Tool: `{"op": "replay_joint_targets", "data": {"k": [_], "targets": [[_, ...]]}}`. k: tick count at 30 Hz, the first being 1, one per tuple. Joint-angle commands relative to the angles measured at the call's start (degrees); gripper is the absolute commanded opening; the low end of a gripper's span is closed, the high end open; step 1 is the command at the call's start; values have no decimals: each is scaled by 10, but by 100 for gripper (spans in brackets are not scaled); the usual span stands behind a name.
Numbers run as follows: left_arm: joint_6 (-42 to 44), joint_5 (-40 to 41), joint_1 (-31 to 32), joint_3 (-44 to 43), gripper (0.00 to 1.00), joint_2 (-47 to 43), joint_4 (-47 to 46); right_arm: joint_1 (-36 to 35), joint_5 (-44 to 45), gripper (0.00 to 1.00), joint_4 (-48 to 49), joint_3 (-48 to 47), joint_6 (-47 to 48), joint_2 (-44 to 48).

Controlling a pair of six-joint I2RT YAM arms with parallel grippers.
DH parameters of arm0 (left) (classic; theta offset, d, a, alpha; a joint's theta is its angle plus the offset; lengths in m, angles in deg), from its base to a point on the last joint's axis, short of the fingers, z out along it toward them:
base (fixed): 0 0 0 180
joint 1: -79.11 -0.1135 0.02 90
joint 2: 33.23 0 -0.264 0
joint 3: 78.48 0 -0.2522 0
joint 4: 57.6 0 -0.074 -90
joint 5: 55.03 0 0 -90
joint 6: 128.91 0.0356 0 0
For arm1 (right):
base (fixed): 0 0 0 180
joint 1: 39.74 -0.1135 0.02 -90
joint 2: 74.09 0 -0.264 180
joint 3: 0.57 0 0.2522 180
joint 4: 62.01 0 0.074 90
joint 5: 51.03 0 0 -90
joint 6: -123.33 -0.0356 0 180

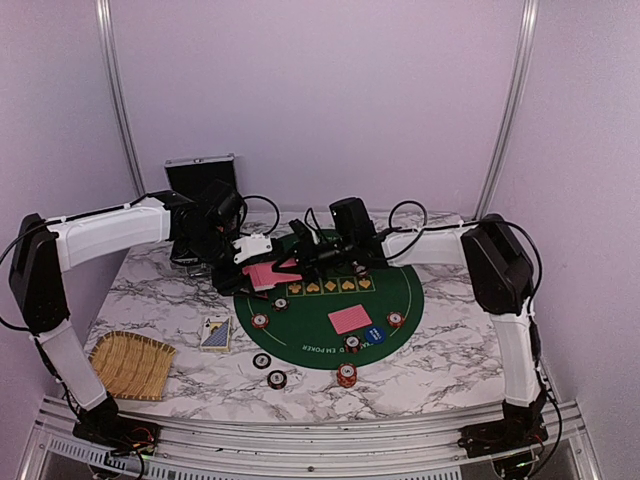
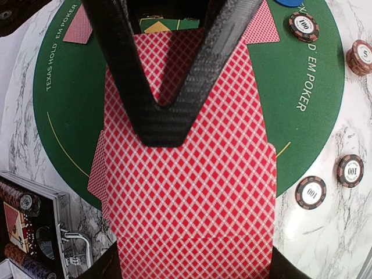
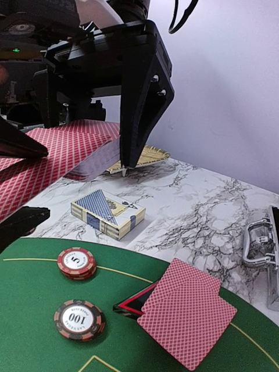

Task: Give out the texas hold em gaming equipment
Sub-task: Pick up the poker card from the face-down deck piles.

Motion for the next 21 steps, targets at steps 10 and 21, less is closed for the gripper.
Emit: {"op": "replay_joint_targets", "data": {"k": [10, 21], "targets": [[10, 3, 0, 2, 0, -8, -10, 24, -19, 0, -2, 48, -12, 57], [13, 6, 0, 3, 0, -8, -10, 89, -14, 0, -32, 40, 13, 74]]}}
